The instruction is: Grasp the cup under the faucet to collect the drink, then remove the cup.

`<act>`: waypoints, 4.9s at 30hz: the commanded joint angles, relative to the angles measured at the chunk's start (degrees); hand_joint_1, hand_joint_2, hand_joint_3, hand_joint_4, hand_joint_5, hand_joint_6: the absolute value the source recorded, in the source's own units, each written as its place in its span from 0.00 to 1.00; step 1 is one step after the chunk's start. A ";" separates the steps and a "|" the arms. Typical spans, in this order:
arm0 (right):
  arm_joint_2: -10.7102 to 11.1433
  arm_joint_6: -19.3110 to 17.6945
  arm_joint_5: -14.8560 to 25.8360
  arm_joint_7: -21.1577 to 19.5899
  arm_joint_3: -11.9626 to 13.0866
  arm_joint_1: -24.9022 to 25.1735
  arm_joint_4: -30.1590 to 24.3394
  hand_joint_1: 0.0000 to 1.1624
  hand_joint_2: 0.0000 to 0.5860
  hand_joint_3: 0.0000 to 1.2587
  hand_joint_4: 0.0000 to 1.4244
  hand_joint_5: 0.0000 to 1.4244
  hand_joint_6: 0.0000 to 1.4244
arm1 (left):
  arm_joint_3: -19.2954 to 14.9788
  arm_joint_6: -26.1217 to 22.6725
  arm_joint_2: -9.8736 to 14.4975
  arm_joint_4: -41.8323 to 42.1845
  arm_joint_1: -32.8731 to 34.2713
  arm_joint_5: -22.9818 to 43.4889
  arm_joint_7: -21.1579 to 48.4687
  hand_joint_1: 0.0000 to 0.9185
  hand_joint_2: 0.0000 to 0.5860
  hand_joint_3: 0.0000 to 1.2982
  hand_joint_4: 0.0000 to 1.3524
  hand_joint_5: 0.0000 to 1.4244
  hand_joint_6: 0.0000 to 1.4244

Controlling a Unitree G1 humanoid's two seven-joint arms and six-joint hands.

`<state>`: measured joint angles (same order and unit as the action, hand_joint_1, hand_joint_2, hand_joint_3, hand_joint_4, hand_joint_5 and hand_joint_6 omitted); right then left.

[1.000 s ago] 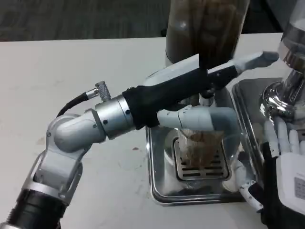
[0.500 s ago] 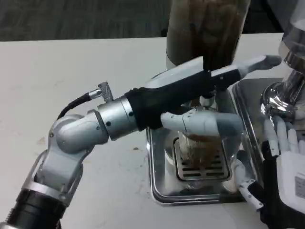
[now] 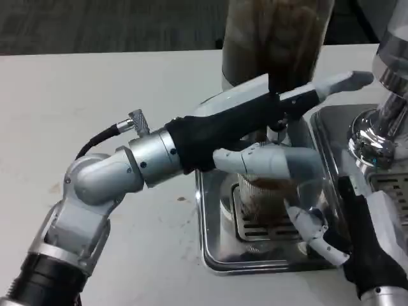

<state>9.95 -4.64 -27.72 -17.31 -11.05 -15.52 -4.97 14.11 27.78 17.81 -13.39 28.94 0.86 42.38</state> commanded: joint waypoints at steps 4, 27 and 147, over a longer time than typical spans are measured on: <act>0.90 -3.36 4.48 5.59 1.44 2.81 2.57 0.51 0.40 0.00 0.00 0.00 0.00 | 0.45 -0.37 0.92 -1.03 -0.21 -0.77 0.37 0.00 0.06 0.00 0.00 0.00 0.00; -1.16 -4.80 9.40 10.25 1.45 9.02 8.74 0.54 0.38 0.00 0.00 0.00 0.00 | 0.36 -1.21 1.35 -0.68 -0.16 -0.90 -0.27 0.00 0.06 0.00 0.00 0.00 0.00; -7.32 -11.40 13.33 12.08 1.42 17.08 24.94 0.84 0.33 0.16 0.26 0.27 0.37 | -15.67 14.05 8.10 -17.28 -30.50 -11.55 -28.95 0.00 0.12 0.00 0.00 0.00 0.00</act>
<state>2.86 -16.47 -14.26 -5.44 -9.18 1.97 18.41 -1.28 42.54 24.97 -31.59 -0.53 -11.41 13.80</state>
